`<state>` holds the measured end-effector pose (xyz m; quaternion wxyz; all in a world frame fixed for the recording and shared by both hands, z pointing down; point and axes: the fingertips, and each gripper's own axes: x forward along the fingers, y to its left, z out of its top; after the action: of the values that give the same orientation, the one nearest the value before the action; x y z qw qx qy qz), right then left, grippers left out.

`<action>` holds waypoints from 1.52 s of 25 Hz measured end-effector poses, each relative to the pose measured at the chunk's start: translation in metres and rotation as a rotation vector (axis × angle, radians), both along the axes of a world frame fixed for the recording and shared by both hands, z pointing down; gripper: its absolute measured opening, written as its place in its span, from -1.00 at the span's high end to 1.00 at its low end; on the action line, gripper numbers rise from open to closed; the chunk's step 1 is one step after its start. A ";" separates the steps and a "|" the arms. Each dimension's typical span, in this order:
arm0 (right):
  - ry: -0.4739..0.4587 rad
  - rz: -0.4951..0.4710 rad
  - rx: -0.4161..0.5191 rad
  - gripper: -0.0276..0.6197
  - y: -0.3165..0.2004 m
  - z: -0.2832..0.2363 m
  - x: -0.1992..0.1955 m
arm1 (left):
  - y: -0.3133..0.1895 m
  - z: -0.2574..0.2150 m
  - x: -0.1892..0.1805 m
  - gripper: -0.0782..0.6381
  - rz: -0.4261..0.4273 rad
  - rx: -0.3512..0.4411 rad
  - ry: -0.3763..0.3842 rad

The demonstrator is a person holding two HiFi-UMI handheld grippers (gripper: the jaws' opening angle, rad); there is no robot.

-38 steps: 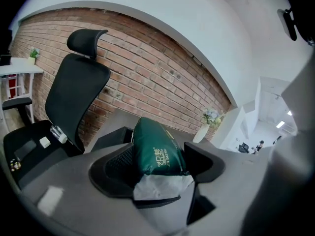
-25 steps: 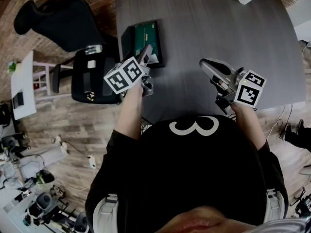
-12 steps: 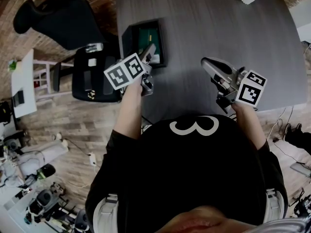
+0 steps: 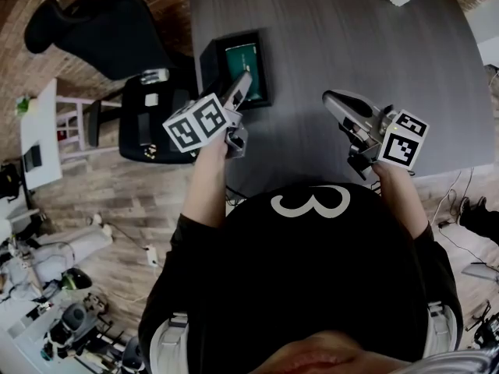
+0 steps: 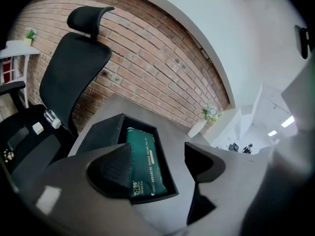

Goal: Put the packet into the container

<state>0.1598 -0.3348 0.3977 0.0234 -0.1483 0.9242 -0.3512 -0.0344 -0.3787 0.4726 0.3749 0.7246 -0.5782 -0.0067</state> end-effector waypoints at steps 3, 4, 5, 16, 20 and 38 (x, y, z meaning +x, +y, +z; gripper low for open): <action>0.000 0.001 0.015 0.91 0.002 -0.004 -0.008 | 0.011 -0.019 0.009 0.00 0.070 0.072 -0.001; -0.002 -0.001 0.020 0.91 0.003 -0.006 -0.010 | 0.016 -0.028 0.012 0.05 0.096 0.105 0.010; -0.002 -0.003 0.026 0.91 0.004 -0.009 -0.013 | 0.020 -0.038 0.015 0.13 0.124 0.139 0.026; 0.015 -0.021 0.080 0.91 0.029 -0.039 -0.053 | 0.088 -0.117 0.048 0.75 0.427 0.284 0.040; 0.021 -0.039 0.096 0.91 0.047 -0.039 -0.066 | 0.107 -0.124 0.057 0.75 0.499 0.316 0.007; 0.055 -0.012 0.117 0.91 0.070 -0.033 -0.091 | 0.125 -0.117 0.044 0.75 0.536 0.330 0.058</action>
<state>0.0685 -0.2651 0.3648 0.0045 -0.1505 0.9443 -0.2927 0.0092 -0.2537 0.3553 0.2570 0.9018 -0.3468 -0.0220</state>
